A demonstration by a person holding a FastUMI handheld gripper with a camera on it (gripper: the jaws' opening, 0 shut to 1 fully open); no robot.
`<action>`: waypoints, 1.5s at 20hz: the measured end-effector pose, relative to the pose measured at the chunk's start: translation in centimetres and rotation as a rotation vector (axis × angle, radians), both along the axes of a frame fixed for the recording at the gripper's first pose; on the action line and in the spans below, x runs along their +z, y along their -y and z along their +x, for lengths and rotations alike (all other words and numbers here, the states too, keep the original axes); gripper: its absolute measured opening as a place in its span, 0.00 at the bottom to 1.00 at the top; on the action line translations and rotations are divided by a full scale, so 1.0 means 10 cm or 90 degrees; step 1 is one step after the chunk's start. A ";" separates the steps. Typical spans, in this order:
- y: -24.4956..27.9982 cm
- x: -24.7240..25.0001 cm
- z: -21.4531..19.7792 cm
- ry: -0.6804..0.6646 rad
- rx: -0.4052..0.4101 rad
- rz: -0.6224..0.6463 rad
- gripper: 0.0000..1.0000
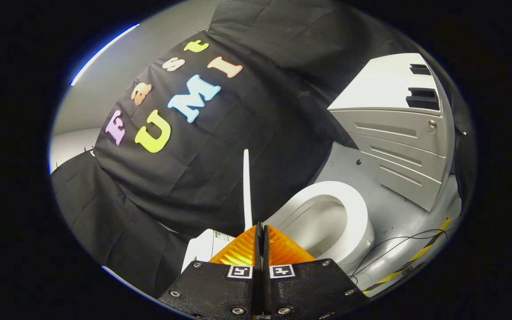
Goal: Open the toilet lid.
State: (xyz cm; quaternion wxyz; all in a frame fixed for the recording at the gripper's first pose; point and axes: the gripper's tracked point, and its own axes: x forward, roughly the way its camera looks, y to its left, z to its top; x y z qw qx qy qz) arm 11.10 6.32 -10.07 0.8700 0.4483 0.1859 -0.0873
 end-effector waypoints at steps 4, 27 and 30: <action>-0.13 0.13 0.02 0.009 0.006 -0.013 0.00; -1.11 0.94 0.28 0.086 0.080 -0.149 0.00; -1.28 1.04 0.34 0.097 0.094 -0.168 0.00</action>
